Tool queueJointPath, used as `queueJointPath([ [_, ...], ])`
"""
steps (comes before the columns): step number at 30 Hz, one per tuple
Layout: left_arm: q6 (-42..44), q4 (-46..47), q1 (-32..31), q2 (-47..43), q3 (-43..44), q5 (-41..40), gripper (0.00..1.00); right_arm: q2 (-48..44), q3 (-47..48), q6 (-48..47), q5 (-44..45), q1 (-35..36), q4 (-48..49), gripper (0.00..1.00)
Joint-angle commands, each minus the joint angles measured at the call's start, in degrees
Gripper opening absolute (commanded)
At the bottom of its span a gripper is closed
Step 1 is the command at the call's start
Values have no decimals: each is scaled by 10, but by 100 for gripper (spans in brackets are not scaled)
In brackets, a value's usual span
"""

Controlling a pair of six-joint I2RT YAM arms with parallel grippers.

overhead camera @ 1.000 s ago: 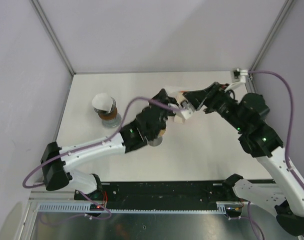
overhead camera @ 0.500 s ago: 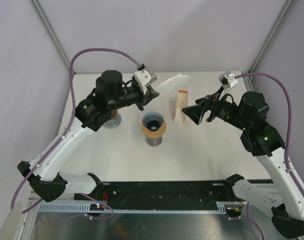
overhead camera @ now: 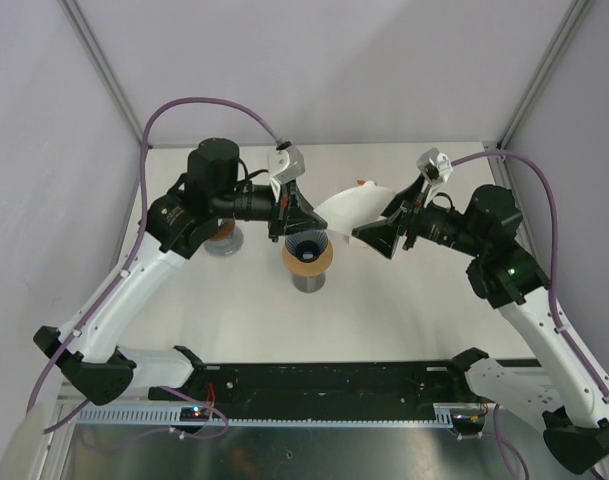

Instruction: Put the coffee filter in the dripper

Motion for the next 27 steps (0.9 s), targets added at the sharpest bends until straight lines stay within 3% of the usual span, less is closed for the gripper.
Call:
queueJointPath([
  [1,0,-10,2,-23,18,83,0,24,1,33,-44,-2,93,83],
  [6,10,-17,1,-28,17,92,0,24,-13,48,-59,-2,131,76],
  [8,13,-18,1,-28,17,89,0,22,-15,48,-74,-2,133,57],
  [10,15,-18,2,-28,15,82,0,21,-16,50,-92,-2,144,23],
  [12,17,-18,2,-28,11,78,0,18,-17,46,-107,-2,150,6],
  [19,28,-18,2,-30,-11,49,5,5,-17,-26,-148,2,80,0],
  [20,33,-20,2,-31,-14,44,10,1,-17,-43,-150,2,66,0],
  [23,54,-30,8,-33,-21,21,48,-16,-16,-92,-147,1,14,0],
  [25,64,-34,15,-36,-20,1,68,-32,-17,-135,-145,-2,-20,0],
  [27,74,-39,23,-39,-14,-9,81,-43,-16,-172,-149,-3,-55,0],
])
